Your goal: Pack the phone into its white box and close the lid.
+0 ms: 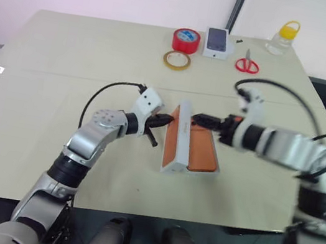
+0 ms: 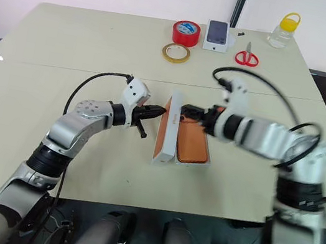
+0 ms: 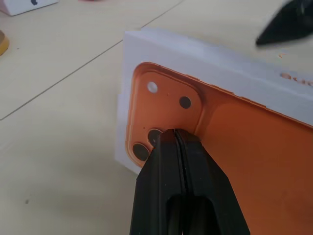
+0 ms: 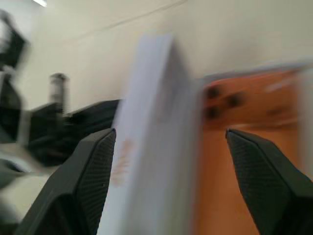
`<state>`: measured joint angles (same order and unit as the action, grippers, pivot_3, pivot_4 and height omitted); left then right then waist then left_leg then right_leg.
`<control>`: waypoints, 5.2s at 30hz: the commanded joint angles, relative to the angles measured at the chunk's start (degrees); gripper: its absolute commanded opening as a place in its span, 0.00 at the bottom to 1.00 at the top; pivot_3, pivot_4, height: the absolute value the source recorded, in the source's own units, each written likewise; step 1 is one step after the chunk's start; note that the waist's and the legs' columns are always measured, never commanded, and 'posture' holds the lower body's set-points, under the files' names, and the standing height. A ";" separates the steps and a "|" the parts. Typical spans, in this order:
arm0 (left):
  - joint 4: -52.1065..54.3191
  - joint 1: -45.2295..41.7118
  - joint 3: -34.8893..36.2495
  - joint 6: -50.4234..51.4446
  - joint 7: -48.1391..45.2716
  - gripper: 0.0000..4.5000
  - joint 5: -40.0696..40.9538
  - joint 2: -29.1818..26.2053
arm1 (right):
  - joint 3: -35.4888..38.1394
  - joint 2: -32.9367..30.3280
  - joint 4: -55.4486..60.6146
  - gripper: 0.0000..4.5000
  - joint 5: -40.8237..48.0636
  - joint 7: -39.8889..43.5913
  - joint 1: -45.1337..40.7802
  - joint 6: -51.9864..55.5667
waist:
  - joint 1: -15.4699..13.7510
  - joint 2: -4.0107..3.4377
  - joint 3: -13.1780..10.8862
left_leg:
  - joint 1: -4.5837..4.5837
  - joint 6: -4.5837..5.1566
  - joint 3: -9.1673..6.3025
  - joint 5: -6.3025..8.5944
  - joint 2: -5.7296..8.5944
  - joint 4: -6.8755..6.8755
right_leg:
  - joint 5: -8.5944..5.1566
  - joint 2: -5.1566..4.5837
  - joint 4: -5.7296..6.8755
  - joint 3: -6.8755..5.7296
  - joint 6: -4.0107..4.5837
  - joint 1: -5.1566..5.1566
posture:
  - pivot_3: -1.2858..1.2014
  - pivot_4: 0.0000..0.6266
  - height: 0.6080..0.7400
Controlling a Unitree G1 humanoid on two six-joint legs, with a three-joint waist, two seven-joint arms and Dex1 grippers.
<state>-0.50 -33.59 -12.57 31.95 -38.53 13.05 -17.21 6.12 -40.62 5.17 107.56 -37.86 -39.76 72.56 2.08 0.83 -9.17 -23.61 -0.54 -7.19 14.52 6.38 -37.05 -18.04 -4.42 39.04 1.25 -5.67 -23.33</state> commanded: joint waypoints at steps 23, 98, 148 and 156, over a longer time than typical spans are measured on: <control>4.23 0.72 -0.02 1.75 -10.48 0.00 -0.29 -11.35 | -29.19 -15.35 11.48 0.01 -80.32 66.09 -0.74 -20.38 | -0.79 0.00 -0.01 | 0.00 -0.27 0.10 -0.13 -0.03 -0.05 | 0.01 -0.02 0.03 0.10 -0.01 -0.08 | 0.52 0.24 1.00; -0.72 -3.58 -8.50 -2.31 -12.07 0.00 -6.56 0.93 | -23.90 -9.75 13.49 0.01 -97.67 79.88 6.36 -14.02 | -1.41 0.02 -0.01 | -0.01 -0.36 0.08 -0.18 0.06 -0.09 | 0.01 -0.08 0.00 0.09 -0.01 -0.06 | 0.52 0.24 1.00; -24.05 -16.16 8.45 -11.10 4.66 0.00 -6.87 7.23 | -3.95 -8.28 15.78 0.01 -93.89 78.32 18.98 -29.49 | -0.69 0.51 0.21 | 0.12 -0.41 0.10 -0.20 0.04 -0.10 | 0.00 -0.04 0.13 0.15 -0.04 -0.01 | 0.52 0.24 1.00; -5.23 0.93 21.95 -3.50 9.86 0.00 -4.97 -7.57 | 2.54 -4.43 -3.00 0.01 -91.27 78.79 11.31 -35.85 | -1.05 0.45 0.24 | 0.14 -0.48 0.17 -0.24 0.02 -0.02 | 0.01 -0.03 0.10 0.21 -0.03 -0.05 | 0.52 0.24 1.00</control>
<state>-10.27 -33.74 6.61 26.80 -29.47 6.94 -23.78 6.18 -45.14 3.05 14.80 39.95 -27.33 38.29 1.03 1.28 -8.93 -23.48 -1.02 -7.02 14.28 6.39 -37.05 -18.03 -4.44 39.14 1.47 -5.70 -23.40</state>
